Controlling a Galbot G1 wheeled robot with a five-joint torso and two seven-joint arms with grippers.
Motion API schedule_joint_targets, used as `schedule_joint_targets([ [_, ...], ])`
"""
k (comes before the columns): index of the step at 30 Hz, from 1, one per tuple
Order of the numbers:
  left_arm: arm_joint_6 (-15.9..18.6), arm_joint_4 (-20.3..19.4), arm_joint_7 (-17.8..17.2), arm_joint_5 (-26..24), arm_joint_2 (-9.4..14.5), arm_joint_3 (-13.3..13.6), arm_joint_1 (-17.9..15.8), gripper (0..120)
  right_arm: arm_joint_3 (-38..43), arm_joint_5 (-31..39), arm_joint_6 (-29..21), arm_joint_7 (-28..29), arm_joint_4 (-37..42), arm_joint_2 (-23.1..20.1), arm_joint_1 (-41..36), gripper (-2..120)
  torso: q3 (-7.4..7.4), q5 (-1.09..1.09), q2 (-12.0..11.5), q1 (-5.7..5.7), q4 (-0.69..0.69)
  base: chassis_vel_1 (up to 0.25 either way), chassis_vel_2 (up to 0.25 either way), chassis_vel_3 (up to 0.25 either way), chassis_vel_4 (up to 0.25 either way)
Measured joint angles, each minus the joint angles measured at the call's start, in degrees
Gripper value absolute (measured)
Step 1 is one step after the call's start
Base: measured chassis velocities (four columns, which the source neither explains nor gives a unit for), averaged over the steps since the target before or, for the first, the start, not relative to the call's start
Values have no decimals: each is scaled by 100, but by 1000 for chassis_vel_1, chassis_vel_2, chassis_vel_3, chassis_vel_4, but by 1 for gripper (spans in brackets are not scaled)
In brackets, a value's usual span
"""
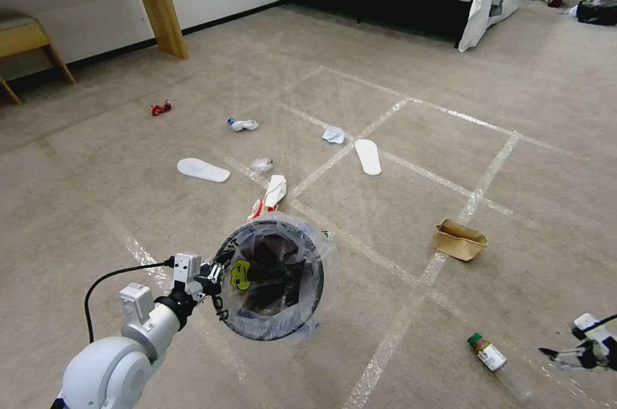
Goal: Pick up the trash bin and place the garbage on the floor into it.
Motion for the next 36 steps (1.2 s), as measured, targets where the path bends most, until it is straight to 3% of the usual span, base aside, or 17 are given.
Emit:
schedule_joint_targets([
  [6,3,67,0,-17,12,-17,3,1,-1180,949,-337,307,-322,76,1074,100,0,1,0,0,2,0,0,0,0],
  [11,3,127,-4,-22,10,-39,-8,1,-1770,1176,-481,361,-425,39,1550,100,0,1,0,0,2,0,0,0,0],
  [16,-7,202,-22,-35,-65,-74,-44,1,-3149,1467,-869,775,-731,-144,2552,100,-1,-2,0,0,0,0,0,0,0],
  [20,-30,215,-27,-34,-99,-129,-12,1,-3650,1266,-879,714,-967,-240,3042,100,-1,0,0,0,2,0,0,0,0],
  [25,-79,222,-41,-32,-172,-222,49,1,-4864,666,-780,436,-1244,-310,3978,100,0,-1,0,0,2,0,0,0,0],
  [36,-131,242,-39,-33,-175,-280,81,1,-5241,614,-798,467,-1513,0,4213,100,-1,-1,0,0,1,0,0,0,0],
])
